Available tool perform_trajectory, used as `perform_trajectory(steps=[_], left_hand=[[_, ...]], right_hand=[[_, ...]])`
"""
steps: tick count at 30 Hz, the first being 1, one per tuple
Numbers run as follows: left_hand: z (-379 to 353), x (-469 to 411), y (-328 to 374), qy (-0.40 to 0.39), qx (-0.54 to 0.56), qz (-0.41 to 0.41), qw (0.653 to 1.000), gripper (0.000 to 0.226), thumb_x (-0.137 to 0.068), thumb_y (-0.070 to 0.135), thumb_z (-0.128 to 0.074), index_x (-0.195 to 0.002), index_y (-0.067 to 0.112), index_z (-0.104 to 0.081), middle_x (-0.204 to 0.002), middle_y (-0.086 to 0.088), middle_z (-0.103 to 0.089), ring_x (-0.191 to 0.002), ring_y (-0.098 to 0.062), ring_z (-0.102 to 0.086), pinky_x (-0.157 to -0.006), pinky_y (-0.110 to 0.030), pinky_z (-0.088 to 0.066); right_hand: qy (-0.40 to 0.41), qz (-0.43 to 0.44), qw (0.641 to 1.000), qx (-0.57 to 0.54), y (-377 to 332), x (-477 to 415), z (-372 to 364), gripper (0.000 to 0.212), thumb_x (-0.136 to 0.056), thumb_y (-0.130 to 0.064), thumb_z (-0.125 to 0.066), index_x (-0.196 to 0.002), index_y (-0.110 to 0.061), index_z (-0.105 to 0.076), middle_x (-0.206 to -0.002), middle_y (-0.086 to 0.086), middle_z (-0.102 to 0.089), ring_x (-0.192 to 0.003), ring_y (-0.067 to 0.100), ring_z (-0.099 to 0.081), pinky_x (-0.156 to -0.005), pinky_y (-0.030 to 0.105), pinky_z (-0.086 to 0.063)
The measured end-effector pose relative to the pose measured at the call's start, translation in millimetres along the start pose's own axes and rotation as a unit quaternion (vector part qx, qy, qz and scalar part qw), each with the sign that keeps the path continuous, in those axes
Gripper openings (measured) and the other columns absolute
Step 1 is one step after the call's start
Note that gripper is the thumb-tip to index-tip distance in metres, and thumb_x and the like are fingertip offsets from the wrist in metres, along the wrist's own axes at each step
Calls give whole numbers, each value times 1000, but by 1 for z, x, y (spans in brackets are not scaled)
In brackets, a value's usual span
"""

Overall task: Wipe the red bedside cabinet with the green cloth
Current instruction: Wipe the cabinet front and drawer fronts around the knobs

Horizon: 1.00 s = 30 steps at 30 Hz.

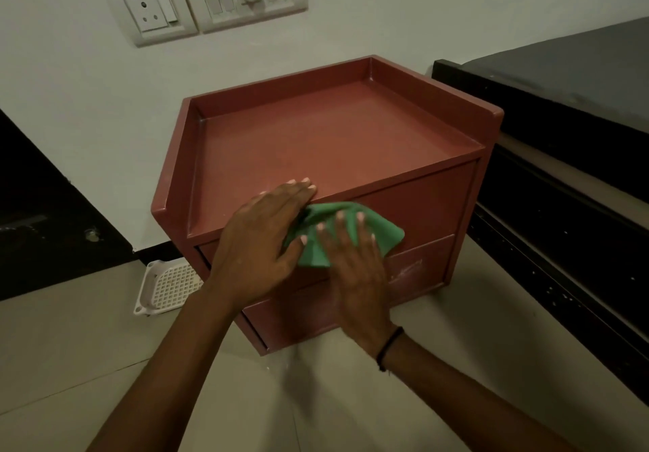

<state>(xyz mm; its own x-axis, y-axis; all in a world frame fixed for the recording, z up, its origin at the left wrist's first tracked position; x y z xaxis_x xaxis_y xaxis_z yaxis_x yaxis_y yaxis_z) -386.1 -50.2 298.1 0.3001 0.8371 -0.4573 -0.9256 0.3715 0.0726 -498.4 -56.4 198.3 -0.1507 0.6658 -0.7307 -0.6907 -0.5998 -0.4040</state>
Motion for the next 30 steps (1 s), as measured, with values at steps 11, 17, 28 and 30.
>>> perform_trajectory(steps=[11,17,28,30], left_hand=[[1,1,0,-3,-4,2,1000,68,-89,35,-52,-154,25,-36,-160,8,-36,-149,-10,-30,-120,-39,-25],[1,2,0,7,-1,5,1000,67,-90,34,-53,-153,24,-37,-159,7,-37,-148,-11,-31,-120,-41,-27],[2,3,1,3,-1,8,1000,68,-88,33,-54,-153,23,-37,-159,5,-38,-148,-13,-33,-119,-42,-25],[3,3,1,3,0,7,1000,68,-88,33,-54,-153,23,-37,-159,5,-38,-148,-13,-32,-119,-41,-25]], right_hand=[[-51,118,965,229,65,-12,33,78,-88,7,-50,-157,-21,-26,-165,5,-18,-154,26,-13,-120,53,-20],[-7,-153,981,117,129,2,48,68,-98,0,-43,-158,-19,-17,-166,7,-13,-154,25,-8,-118,58,-25],[-166,121,977,-58,-86,56,-51,58,-92,-12,-33,-150,-17,-37,-160,6,-35,-151,26,-23,-119,44,-31],[-187,147,969,-67,-89,43,-50,51,-93,-13,-36,-142,-14,-49,-150,7,-47,-145,23,-35,-111,36,-41]])
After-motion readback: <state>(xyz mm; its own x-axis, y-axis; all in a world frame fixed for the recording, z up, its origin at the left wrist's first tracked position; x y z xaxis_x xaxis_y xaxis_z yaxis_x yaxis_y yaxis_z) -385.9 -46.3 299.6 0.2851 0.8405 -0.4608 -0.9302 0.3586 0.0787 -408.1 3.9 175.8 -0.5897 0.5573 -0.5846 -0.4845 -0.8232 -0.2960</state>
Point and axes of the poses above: each hand's wrist, its own x-axis away from the middle knuckle, its own z-axis out of the back of the hand, y = z × x, the point moved 10 cm from there along -x, towards the middle knuckle
